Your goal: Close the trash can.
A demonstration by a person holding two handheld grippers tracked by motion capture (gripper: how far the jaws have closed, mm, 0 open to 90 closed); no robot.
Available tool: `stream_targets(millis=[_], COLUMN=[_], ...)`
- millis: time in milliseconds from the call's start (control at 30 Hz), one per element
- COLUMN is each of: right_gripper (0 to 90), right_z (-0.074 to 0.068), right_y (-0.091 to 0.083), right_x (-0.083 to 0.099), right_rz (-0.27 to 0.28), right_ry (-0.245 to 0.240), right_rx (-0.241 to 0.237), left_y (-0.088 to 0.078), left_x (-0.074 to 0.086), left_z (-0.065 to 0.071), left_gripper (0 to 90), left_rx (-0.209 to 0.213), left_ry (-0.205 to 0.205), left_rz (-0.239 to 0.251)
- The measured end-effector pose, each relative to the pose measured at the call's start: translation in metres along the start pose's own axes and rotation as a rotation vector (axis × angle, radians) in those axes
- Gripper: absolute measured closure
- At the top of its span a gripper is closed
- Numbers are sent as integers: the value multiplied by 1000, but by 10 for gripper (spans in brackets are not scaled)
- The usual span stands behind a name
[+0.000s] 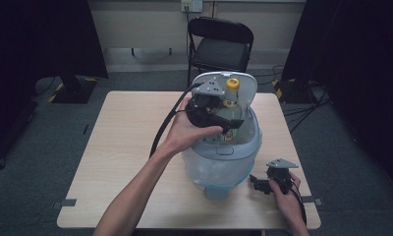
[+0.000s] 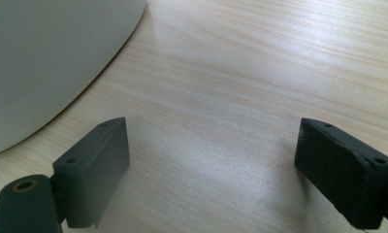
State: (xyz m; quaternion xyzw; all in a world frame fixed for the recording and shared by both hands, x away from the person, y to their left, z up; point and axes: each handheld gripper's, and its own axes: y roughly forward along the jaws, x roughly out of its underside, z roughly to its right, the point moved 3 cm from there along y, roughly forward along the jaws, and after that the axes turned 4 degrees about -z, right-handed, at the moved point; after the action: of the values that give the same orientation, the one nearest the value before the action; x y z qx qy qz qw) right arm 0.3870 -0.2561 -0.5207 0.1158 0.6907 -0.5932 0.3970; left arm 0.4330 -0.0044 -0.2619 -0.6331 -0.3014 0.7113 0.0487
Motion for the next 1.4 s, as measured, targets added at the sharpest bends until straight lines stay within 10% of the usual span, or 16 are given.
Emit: stream_targets(millis=[300,400,467,1400], right_gripper=[113,113,113,101], right_z=[0,0,0,0], right_y=[0,0,0,1], right_x=[0,0,0,-1], right_rz=[0,0,0,-4], right_ry=[0,0,0,-5], right_rx=[0,0,-1,-10], left_y=[2,-6,-14,-64], left_x=[6,3,-4,32], left_z=[-5,-6,-4,-48], left_gripper=[280,416,347,360], left_rx=[2,22,-4,-96], left_ry=[-5,-15,-2,-71], left_rz=[-46,39,61,146])
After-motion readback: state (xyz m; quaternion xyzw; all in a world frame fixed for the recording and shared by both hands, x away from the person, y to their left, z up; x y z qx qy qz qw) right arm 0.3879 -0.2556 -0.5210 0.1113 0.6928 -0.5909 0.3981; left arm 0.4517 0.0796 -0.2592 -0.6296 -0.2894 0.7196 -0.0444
